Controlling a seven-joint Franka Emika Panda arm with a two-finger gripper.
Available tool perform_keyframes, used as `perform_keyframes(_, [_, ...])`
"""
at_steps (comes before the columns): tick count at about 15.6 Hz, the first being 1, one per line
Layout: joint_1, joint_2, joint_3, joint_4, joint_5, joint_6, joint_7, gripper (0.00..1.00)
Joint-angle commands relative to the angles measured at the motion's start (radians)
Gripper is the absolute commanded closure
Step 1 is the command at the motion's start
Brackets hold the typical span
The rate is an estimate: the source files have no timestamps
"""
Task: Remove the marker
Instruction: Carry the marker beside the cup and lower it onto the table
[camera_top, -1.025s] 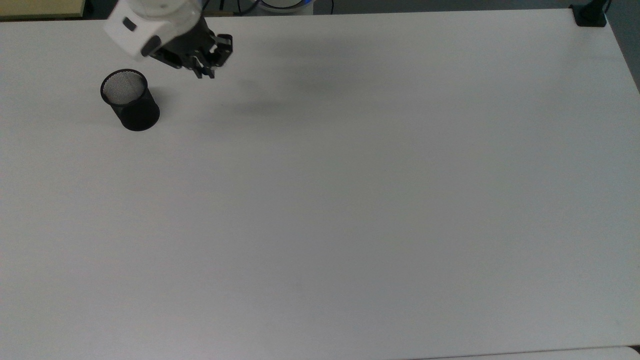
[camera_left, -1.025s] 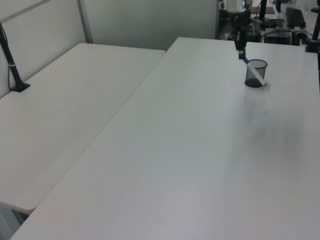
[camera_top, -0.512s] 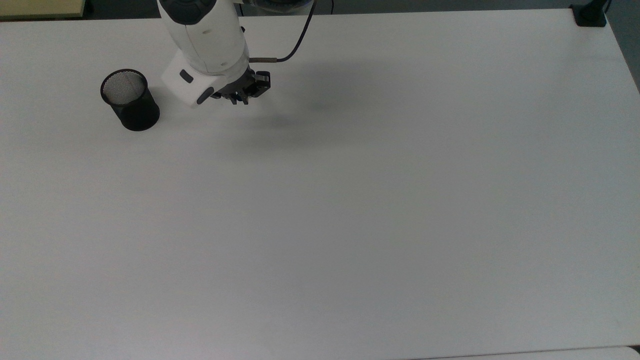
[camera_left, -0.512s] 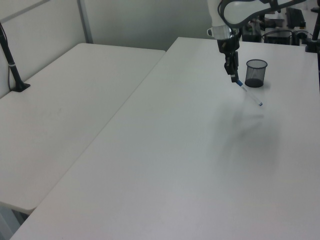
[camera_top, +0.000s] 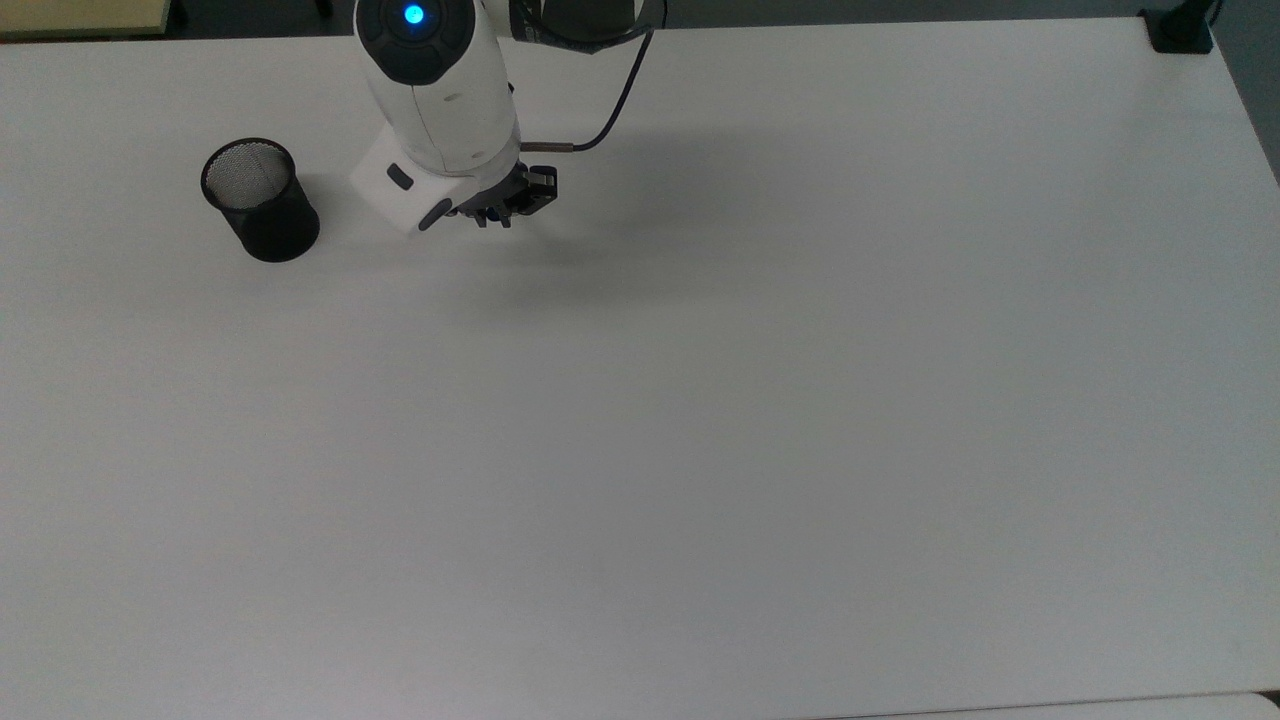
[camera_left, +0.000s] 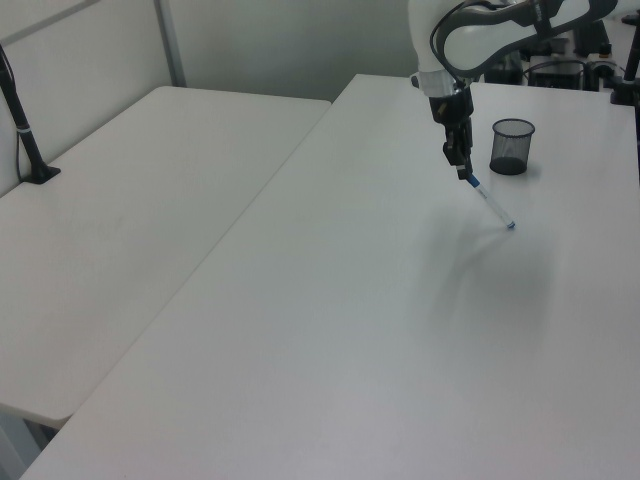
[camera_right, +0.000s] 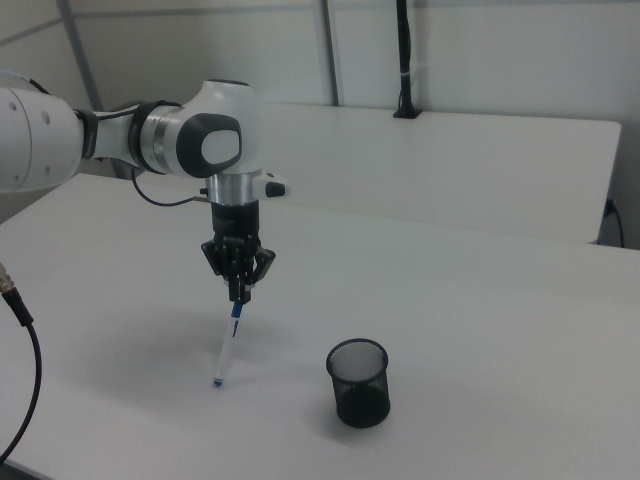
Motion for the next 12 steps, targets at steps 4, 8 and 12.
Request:
perform_keyframes(4, [0.006, -0.019, 0.003, -0.018, -0.018, 0.026, 0.036, 0.5])
perform_keyframes(8, [-0.007, -0.08, 0.003, -0.01, -0.018, 0.023, 0.059, 0.27])
perform_keyframes(12, [-0.014, -0.159, 0.004, -0.007, -0.034, 0.011, 0.081, 0.0])
